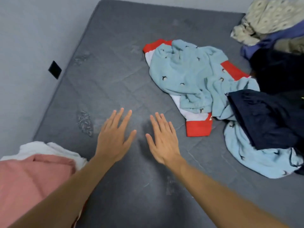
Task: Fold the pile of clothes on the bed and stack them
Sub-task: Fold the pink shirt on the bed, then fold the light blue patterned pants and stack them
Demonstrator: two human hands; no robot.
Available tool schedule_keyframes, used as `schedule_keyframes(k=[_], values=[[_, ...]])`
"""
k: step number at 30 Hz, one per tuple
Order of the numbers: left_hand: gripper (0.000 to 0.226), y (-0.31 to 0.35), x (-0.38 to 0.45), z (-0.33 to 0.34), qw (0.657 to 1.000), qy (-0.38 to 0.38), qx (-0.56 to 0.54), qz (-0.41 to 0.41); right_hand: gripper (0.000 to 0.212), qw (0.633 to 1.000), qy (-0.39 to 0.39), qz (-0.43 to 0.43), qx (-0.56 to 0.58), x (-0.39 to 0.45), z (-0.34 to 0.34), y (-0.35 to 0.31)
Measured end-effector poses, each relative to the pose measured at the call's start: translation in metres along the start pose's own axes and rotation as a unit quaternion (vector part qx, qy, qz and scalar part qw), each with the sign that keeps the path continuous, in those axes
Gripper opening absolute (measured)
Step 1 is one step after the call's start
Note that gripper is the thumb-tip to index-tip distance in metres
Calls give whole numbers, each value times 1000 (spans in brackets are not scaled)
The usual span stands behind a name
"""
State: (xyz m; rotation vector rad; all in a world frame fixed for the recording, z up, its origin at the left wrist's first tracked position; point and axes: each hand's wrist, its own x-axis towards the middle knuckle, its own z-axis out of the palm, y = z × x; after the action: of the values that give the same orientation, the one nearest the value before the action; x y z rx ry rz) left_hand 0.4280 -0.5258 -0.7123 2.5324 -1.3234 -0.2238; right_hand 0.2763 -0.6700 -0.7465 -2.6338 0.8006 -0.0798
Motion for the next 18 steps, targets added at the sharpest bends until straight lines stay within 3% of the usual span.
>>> schedule_keyframes(k=[5,12,18], values=[[71,83,66,57,996,-36,-77,-38,71,999,5,22,-27,27,-30,123],[71,150,171,115,992,-69,-88,58,76,997,13,55,-60,90,-47,238],[81,180,216,177,984,-130,-61,106,89,993,-31,-7,-110,117,-36,297]])
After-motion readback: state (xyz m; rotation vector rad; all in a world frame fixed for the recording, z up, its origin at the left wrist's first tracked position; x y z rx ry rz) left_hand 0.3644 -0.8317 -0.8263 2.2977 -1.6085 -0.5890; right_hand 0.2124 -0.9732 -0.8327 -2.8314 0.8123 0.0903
